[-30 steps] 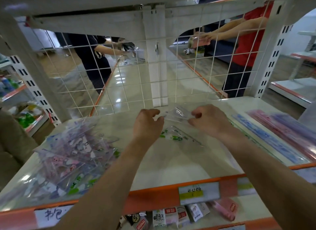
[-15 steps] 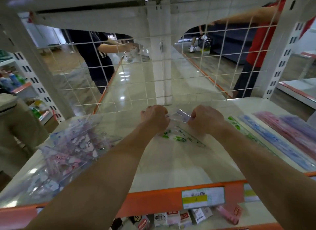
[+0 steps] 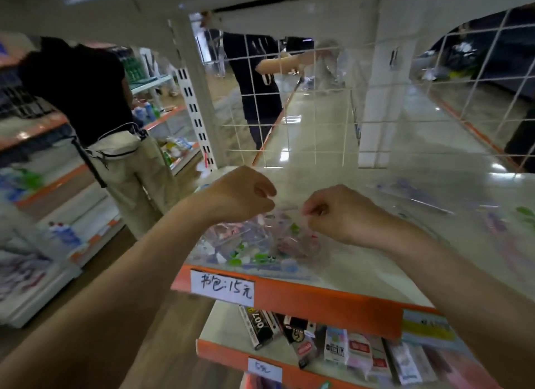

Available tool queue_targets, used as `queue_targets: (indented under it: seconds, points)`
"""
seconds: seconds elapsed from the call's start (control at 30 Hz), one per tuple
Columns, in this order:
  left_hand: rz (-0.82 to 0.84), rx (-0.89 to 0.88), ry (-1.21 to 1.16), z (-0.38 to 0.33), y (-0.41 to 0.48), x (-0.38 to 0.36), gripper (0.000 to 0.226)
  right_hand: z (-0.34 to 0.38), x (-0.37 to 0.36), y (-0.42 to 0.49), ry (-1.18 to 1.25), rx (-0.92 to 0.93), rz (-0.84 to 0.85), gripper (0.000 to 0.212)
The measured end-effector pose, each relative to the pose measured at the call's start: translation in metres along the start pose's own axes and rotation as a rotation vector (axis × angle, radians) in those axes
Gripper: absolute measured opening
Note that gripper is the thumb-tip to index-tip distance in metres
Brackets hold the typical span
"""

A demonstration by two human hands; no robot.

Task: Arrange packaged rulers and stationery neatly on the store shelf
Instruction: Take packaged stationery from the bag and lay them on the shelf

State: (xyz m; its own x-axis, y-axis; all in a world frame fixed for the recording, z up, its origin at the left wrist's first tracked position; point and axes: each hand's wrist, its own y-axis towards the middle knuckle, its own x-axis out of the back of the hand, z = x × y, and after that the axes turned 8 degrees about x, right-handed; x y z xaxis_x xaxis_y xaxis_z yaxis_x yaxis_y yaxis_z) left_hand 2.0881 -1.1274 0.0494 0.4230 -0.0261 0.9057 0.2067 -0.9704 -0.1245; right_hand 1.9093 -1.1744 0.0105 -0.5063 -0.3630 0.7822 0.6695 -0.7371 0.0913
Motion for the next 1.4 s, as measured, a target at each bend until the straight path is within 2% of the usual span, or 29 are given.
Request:
queue_targets:
  seconds: [0.17, 0.33, 0.43, 0.57, 0.67, 0.73, 0.9, 0.97, 1.13, 1.3, 1.4]
  points:
    - [-0.049, 0.093, 0.000, 0.033, -0.015, 0.009, 0.029, 0.022, -0.027, 0.017, -0.121, 0.042, 0.082, 0.042]
    - [-0.129, 0.261, 0.013, 0.064, -0.016, 0.015, 0.035, 0.038, -0.046, 0.031, -0.264, 0.063, 0.018, 0.052]
    - [-0.126, 0.358, 0.024, 0.077, -0.018, 0.013, 0.043, 0.043, -0.056, 0.039, -0.302, 0.037, 0.027, 0.049]
    - [-0.107, 0.382, 0.035, 0.085, -0.021, 0.008, 0.047, 0.045, -0.059, 0.049, -0.225, -0.005, 0.069, 0.049]
    - [-0.103, 0.429, 0.051, 0.088, -0.023, 0.006, 0.060, 0.041, -0.057, 0.057, -0.077, -0.065, 0.101, 0.030]
    - [-0.103, 0.454, 0.052, 0.087, -0.023, 0.005, 0.066, 0.039, -0.055, 0.061, -0.037, -0.081, 0.117, 0.028]
    - [-0.159, 0.453, 0.062, 0.081, -0.016, 0.000, 0.061, 0.038, -0.051, 0.064, 0.015, -0.078, 0.165, 0.021]
    - [-0.187, 0.457, 0.015, 0.083, -0.012, -0.003, 0.066, 0.037, -0.046, 0.063, 0.093, -0.077, 0.167, 0.016]
    - [-0.275, 0.490, -0.301, 0.088, -0.006, -0.008, 0.073, 0.037, -0.030, 0.059, 0.249, -0.163, 0.233, 0.016]
    - [-0.243, 0.490, -0.273, 0.086, -0.001, -0.014, 0.099, 0.036, -0.032, 0.053, 0.249, -0.161, 0.239, 0.014]
    - [-0.247, 0.514, -0.408, 0.083, 0.000, -0.013, 0.089, 0.036, -0.033, 0.051, 0.269, -0.164, 0.219, 0.018]
